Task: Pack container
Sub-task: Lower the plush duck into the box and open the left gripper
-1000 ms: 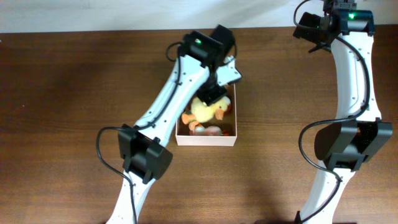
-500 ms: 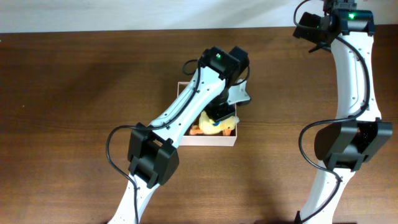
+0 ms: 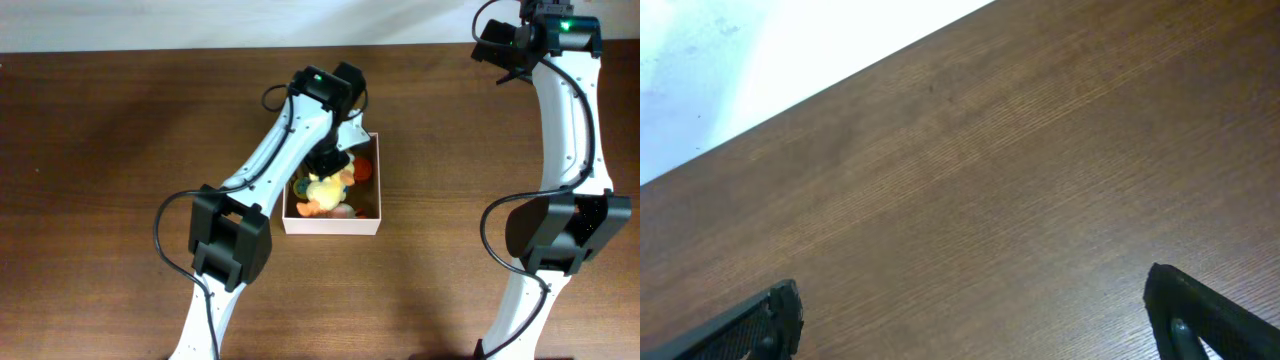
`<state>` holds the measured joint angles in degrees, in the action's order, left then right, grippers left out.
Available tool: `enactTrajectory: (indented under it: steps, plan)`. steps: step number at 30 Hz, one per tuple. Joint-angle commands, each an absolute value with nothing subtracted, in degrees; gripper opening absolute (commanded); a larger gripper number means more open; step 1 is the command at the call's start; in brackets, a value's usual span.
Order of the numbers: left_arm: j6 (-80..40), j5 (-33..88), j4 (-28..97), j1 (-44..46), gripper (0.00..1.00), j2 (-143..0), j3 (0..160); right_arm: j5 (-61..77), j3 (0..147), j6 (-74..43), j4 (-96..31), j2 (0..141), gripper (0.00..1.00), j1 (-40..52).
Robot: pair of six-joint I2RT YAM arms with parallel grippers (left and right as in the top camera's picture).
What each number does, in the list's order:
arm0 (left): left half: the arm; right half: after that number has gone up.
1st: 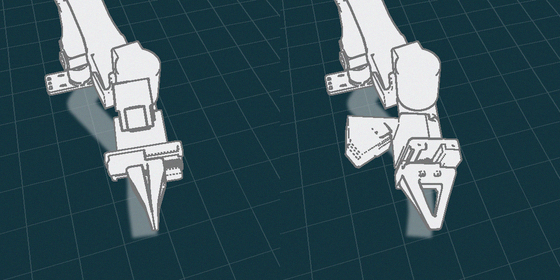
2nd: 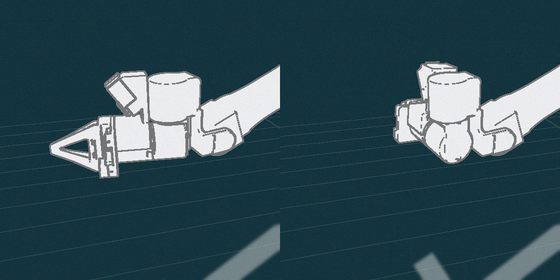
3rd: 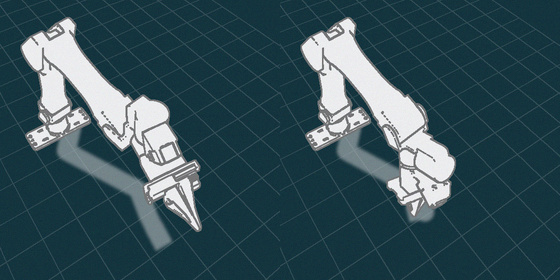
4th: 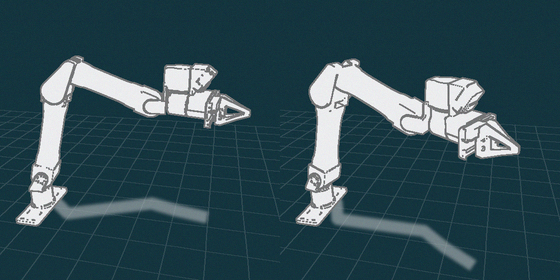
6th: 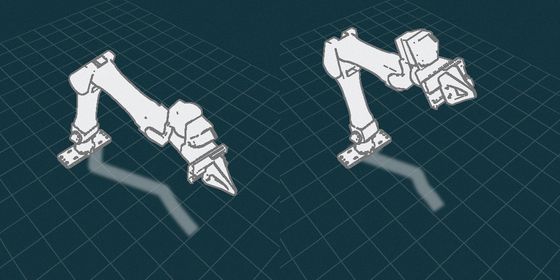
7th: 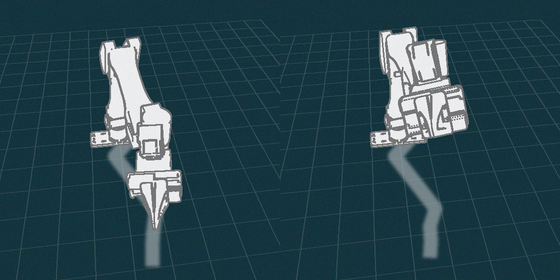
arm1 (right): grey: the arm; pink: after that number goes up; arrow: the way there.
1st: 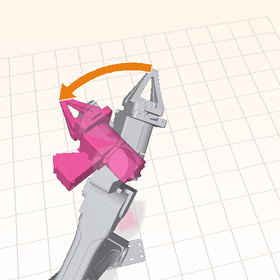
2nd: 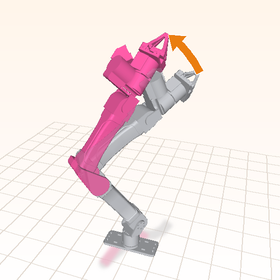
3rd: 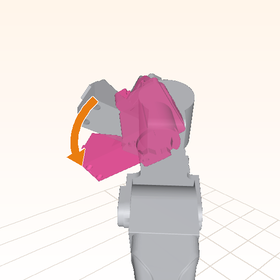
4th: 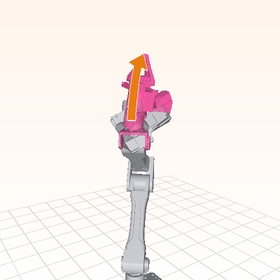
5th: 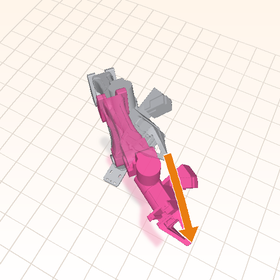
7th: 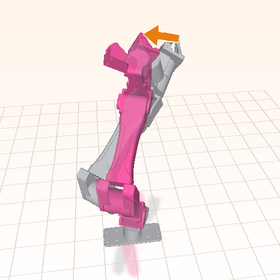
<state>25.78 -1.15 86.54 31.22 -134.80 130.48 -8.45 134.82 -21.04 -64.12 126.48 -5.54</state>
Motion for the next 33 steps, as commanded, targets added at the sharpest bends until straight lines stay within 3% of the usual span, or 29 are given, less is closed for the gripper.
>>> enactTrajectory:
  steps: [1, 25, 33]
  plan:
    - [26.9, -1.8, 84.7, 30.8, 0.02, -134.7, 129.9, -8.3, 134.9, -21.7, -64.1, 127.1, 0.99, -5.3]
    - [29.0, -8.6, 81.2, 35.1, 0.01, -134.6, 131.6, -8.3, 134.9, -21.7, -64.1, 127.1, 0.99, -5.3]
    - [28.3, -10.2, 84.9, 34.8, 0.02, -134.6, 139.4, -8.3, 134.9, -21.7, -64.1, 127.1, 0.99, -5.3]
